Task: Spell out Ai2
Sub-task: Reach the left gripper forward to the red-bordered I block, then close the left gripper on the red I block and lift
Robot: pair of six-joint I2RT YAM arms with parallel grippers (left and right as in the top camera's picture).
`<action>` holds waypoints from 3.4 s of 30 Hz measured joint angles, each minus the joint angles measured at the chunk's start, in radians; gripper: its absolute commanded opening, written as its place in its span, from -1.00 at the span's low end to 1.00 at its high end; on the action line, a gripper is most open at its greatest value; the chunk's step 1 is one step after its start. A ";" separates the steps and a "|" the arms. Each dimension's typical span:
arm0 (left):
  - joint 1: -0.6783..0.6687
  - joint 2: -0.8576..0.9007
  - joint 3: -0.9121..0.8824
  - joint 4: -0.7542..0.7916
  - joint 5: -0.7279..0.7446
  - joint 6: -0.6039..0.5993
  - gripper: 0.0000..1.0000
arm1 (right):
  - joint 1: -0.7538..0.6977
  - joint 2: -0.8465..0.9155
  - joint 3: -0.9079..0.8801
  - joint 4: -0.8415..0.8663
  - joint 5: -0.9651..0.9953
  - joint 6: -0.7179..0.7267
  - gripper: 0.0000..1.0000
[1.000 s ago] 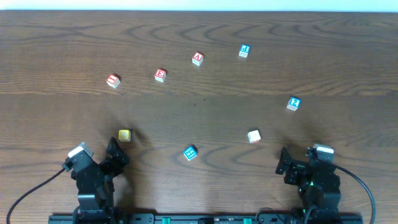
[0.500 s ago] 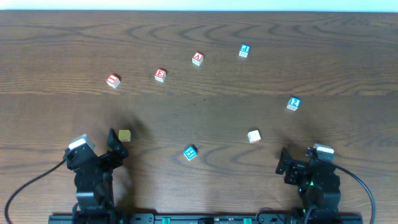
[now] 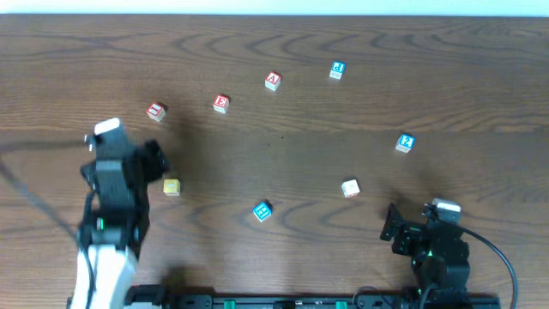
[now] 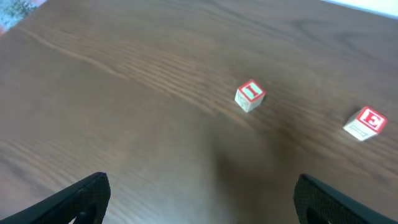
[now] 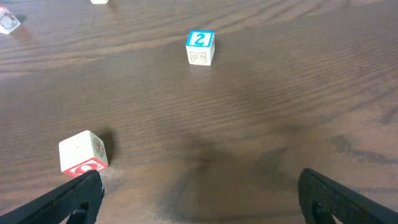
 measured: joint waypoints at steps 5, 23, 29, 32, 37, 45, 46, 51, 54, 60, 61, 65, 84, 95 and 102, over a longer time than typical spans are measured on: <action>0.000 0.286 0.239 -0.076 0.000 0.034 0.91 | 0.000 0.000 0.000 0.000 0.000 0.000 0.98; 0.090 0.824 0.648 -0.142 0.199 -0.271 0.91 | 0.000 -0.001 0.000 0.001 0.000 0.000 0.99; 0.090 0.981 0.805 -0.278 0.248 -0.370 0.91 | 0.000 -0.001 0.000 0.000 0.000 0.000 0.98; 0.090 1.054 0.919 -0.369 0.259 -0.395 0.91 | 0.000 -0.001 0.000 0.000 0.000 0.000 0.99; 0.091 1.140 1.060 -0.479 0.269 -0.460 0.91 | 0.000 -0.001 0.000 0.001 0.000 0.000 0.98; 0.092 1.192 1.079 -0.510 0.310 -0.530 0.91 | 0.000 -0.001 0.000 0.001 0.000 0.000 0.99; 0.092 1.194 1.079 -0.507 0.313 -0.533 0.91 | 0.000 -0.001 0.000 0.001 0.000 0.000 0.99; 0.092 1.196 1.079 -0.506 0.319 -0.542 0.91 | 0.000 -0.001 0.000 0.001 0.000 0.000 0.98; 0.092 1.196 1.079 -0.500 0.319 -0.547 0.91 | 0.000 -0.001 0.000 0.001 0.000 0.000 0.98; 0.092 1.196 1.079 -0.504 0.319 -0.548 0.91 | 0.000 -0.001 0.000 0.001 0.000 0.000 0.99; 0.092 1.196 1.079 -0.504 0.319 -0.548 0.91 | 0.000 -0.001 0.000 0.001 0.000 0.000 0.99; 0.092 1.196 1.078 -0.503 0.319 -0.555 0.91 | 0.000 -0.001 0.000 0.001 0.000 0.000 0.98; 0.092 1.197 0.964 -0.404 0.314 -0.555 0.91 | 0.000 -0.001 0.000 0.001 0.000 0.000 0.99; 0.095 1.200 0.934 -0.362 0.309 -0.559 0.81 | 0.000 -0.001 0.000 0.001 0.000 0.000 0.99; 0.102 1.202 0.898 -0.348 0.307 -0.576 0.33 | 0.000 -0.001 0.000 0.001 0.000 0.000 0.99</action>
